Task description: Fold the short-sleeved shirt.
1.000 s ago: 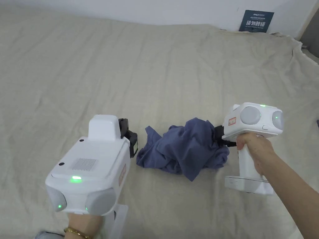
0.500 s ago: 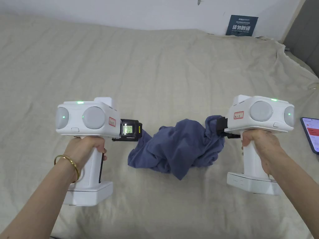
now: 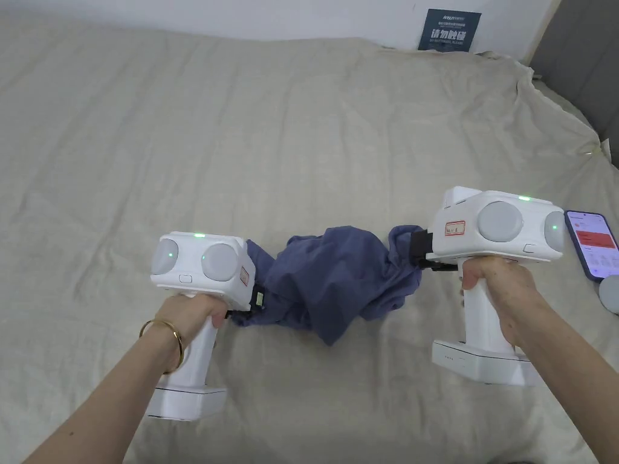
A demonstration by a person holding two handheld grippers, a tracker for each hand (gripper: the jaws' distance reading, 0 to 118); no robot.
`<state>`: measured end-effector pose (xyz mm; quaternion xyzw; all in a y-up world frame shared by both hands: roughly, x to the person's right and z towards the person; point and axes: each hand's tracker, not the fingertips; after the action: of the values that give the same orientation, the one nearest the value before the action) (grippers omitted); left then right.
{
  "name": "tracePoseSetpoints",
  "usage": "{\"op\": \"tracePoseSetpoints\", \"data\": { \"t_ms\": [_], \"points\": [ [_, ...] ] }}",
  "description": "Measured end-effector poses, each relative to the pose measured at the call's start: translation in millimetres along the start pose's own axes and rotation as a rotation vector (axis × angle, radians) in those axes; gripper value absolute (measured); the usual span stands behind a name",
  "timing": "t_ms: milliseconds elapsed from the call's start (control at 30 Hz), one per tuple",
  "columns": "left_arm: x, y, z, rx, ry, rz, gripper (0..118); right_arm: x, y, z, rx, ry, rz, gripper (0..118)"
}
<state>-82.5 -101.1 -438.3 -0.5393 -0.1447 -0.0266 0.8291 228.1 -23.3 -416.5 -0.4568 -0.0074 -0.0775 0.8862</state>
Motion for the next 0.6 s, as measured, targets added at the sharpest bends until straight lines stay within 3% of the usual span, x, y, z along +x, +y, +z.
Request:
{"op": "tracePoseSetpoints", "data": {
  "t_ms": [67,167,400,600],
  "points": [
    [4,1,0,-0.008,0.037,-0.048,0,2,-3,0,0.006,-0.005,-0.005,5],
    [0,8,12,0.002,0.011,0.006,0,7,-3,5,0.020,-0.009,-0.016,5],
    [-37,37,96,0.245,-0.007,0.103,0,23,19,59,0.130,0.018,-0.033,5],
    [-72,56,196,0.483,-0.014,0.205,0,38,43,137,0.273,0.130,-0.073,5]
  ]
}}
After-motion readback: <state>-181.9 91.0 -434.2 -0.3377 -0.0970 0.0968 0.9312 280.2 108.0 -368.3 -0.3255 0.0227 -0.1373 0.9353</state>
